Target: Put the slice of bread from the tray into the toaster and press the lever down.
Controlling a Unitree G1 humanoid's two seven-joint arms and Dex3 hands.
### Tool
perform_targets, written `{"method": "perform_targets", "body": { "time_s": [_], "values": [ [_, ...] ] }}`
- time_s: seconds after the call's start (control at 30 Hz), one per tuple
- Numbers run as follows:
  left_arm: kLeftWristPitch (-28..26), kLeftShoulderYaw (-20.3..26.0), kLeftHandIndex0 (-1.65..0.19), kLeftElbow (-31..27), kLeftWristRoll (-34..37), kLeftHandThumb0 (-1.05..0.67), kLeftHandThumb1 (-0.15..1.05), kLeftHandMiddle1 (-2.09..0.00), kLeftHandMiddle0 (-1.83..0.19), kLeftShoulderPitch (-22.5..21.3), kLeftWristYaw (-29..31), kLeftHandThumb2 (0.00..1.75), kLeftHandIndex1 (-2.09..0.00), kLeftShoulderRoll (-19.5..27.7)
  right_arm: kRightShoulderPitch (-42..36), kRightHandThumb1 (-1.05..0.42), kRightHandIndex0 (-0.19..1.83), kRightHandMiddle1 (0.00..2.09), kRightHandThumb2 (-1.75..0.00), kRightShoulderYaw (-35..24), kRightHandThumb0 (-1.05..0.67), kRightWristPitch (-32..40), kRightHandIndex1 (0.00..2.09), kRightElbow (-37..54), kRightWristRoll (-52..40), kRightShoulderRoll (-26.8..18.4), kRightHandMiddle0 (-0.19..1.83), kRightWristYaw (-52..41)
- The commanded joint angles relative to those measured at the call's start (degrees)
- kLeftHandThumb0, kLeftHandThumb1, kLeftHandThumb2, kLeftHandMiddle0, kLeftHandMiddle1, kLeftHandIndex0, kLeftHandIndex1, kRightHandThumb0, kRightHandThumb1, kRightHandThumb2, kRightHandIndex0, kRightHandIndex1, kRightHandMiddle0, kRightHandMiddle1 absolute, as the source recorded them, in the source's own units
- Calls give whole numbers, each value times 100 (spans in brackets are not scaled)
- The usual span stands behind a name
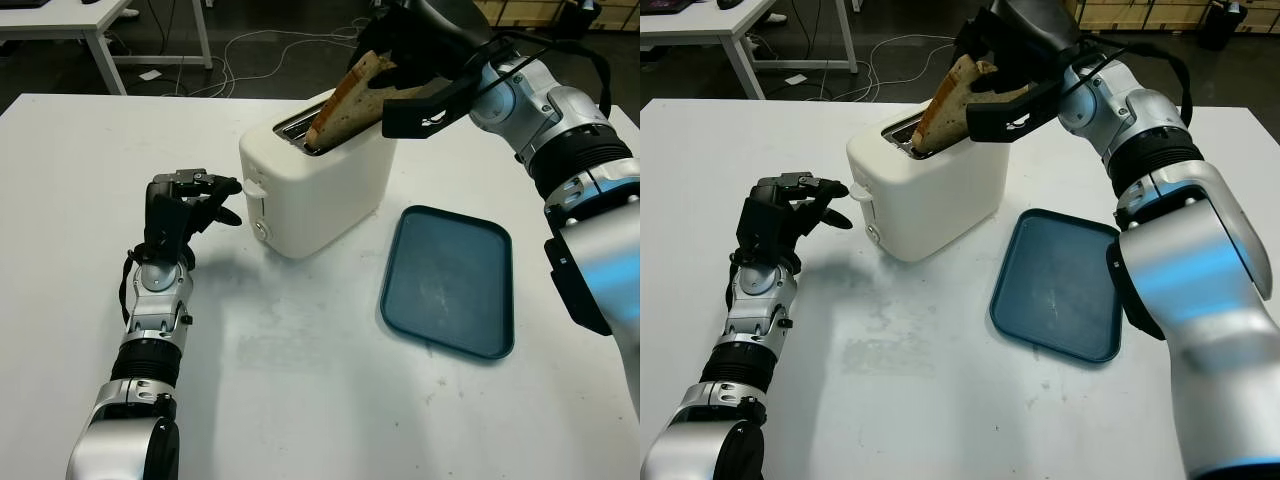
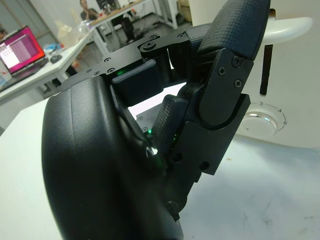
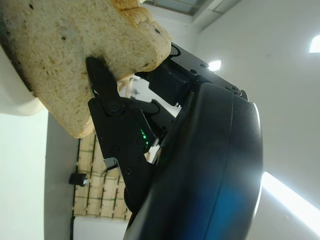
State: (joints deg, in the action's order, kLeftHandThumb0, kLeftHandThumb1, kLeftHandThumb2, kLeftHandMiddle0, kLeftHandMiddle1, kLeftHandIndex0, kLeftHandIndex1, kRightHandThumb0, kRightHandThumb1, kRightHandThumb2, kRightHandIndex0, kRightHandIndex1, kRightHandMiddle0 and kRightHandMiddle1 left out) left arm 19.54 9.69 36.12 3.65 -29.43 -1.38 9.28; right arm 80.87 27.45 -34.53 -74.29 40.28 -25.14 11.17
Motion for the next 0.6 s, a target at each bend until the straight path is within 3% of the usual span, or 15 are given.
{"method": "perform_targets", "body": {
  "time_s": [0.0,0.27,0.57],
  "values": [
    [29,-11,-157,37,-16,-105,82,-64,-157,-2,9,0,-32,-27,183,-84,107,24,-1,85,-19,-47,86,34,118,42,117,152],
    [0,-11,-157,-6,1,-105,81,-65,-157,24,-6,0,-32,-64,226,-83,105,24,-1,770,-11,-192,74,26,792,380,119,634],
    [23,-37,-157,-33,-67,-105,82,-65,-157,68,-70,1,-32,-47,284,-76,108,23,0,1681,-19,-75,73,-40,1708,599,122,1456]
  ]
}}
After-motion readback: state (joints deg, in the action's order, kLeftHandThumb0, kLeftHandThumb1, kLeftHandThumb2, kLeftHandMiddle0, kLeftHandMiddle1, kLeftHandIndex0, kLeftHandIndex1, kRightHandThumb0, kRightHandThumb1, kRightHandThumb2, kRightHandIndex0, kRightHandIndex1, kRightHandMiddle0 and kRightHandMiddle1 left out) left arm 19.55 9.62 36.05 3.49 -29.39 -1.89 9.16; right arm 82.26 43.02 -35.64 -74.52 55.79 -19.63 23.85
